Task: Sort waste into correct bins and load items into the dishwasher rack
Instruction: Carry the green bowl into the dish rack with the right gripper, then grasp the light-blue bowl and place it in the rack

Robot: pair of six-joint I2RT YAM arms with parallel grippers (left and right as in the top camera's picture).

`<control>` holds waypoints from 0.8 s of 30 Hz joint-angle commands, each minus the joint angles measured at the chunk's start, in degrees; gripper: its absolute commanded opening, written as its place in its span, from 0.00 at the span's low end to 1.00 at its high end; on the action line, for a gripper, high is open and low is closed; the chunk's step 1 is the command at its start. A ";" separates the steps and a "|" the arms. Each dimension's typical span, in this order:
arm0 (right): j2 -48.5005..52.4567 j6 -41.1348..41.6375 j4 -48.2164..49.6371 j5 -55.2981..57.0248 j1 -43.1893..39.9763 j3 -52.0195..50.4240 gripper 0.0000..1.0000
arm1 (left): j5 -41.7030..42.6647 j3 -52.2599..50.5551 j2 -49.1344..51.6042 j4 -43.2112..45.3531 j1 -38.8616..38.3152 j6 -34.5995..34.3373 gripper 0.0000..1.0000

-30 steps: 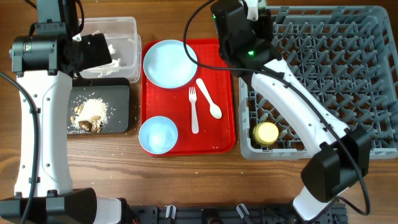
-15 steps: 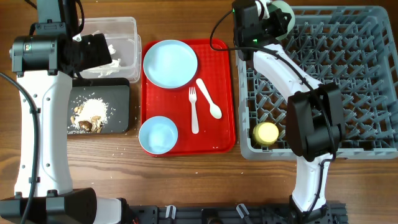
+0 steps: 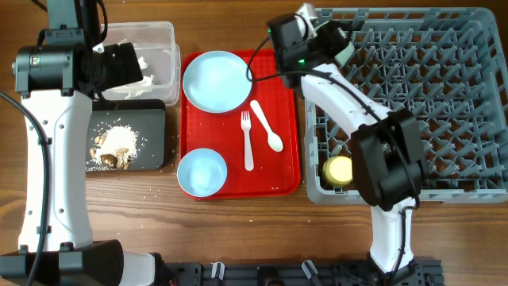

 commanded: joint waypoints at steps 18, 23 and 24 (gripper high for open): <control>-17.35 46.40 -23.96 -89.02 6.80 -6.08 0.86 | -0.31 0.35 0.15 0.02 0.26 0.72 1.00; -15.96 54.31 -18.93 -86.01 14.16 -14.71 0.64 | -0.31 0.35 0.13 0.02 0.26 0.72 1.00; -14.56 54.49 -19.06 -86.03 15.34 -14.71 0.62 | -0.31 0.35 0.13 0.02 0.26 0.72 1.00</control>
